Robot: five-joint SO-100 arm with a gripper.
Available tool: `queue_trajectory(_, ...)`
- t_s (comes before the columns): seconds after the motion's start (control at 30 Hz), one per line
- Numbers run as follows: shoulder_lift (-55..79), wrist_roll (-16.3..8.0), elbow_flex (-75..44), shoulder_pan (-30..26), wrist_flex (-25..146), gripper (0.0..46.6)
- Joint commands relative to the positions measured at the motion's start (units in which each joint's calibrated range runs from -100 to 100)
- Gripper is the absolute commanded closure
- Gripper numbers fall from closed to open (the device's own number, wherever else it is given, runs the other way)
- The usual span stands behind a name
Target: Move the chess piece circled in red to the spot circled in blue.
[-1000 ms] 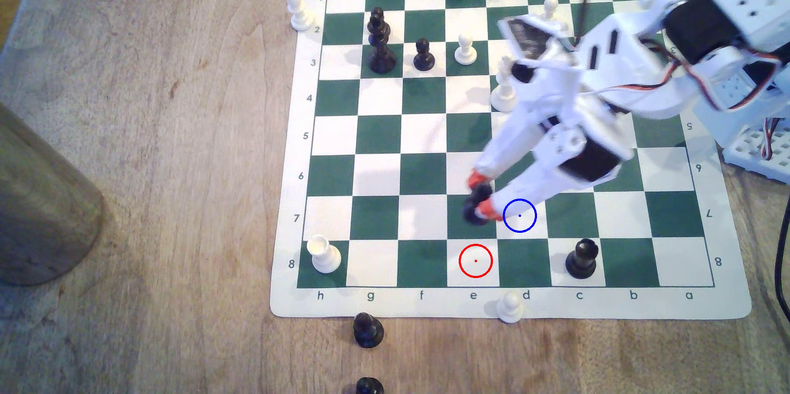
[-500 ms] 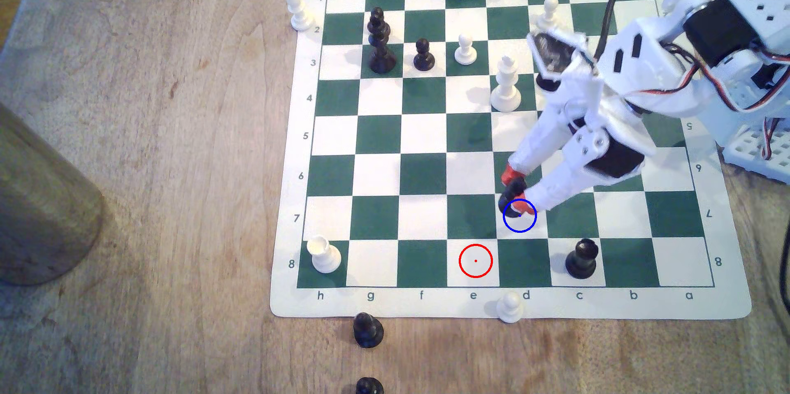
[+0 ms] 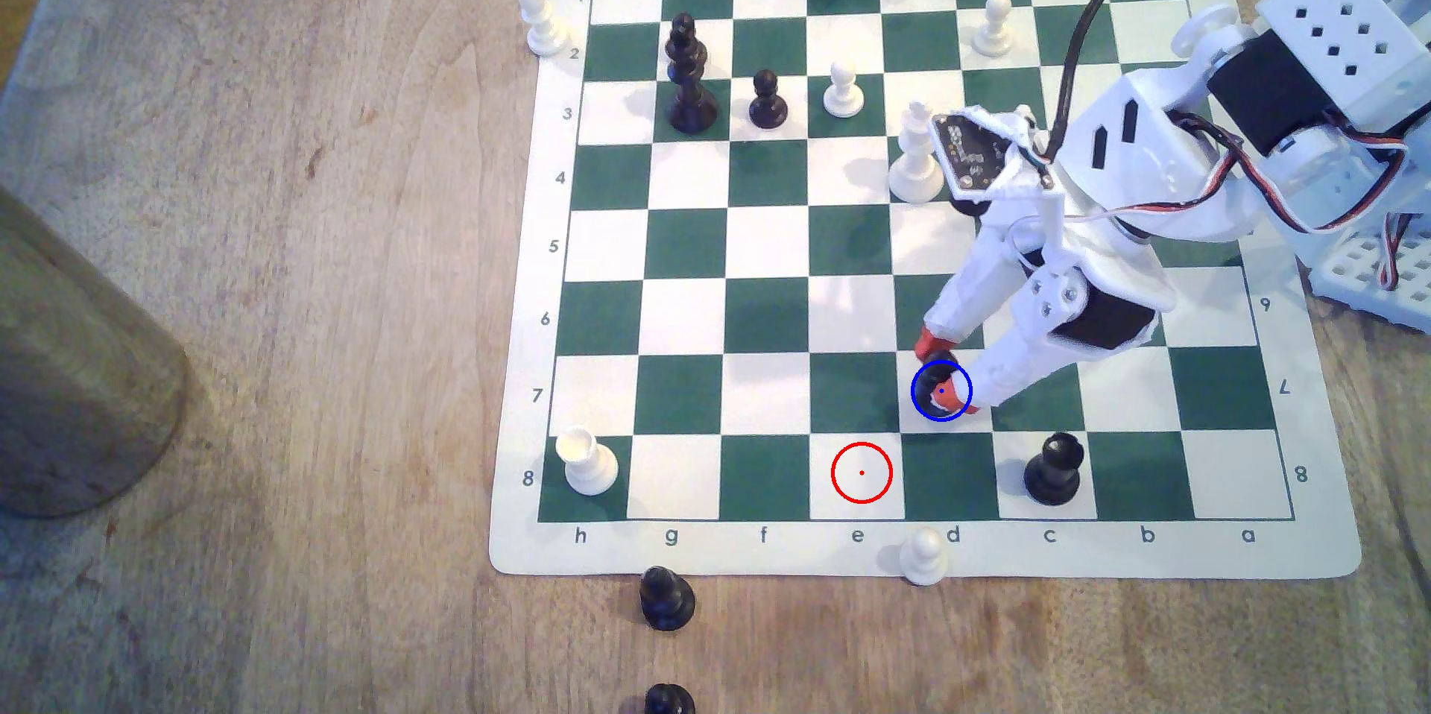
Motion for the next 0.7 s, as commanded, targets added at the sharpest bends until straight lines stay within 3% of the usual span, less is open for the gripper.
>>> queue_trajectory(0.0, -0.06, -0.34, -2.05, 0.19, -0.98, 46.4)
queue_trajectory(0.67, 2.92, 0.44, -1.06, 1.99, -3.03, 46.4)
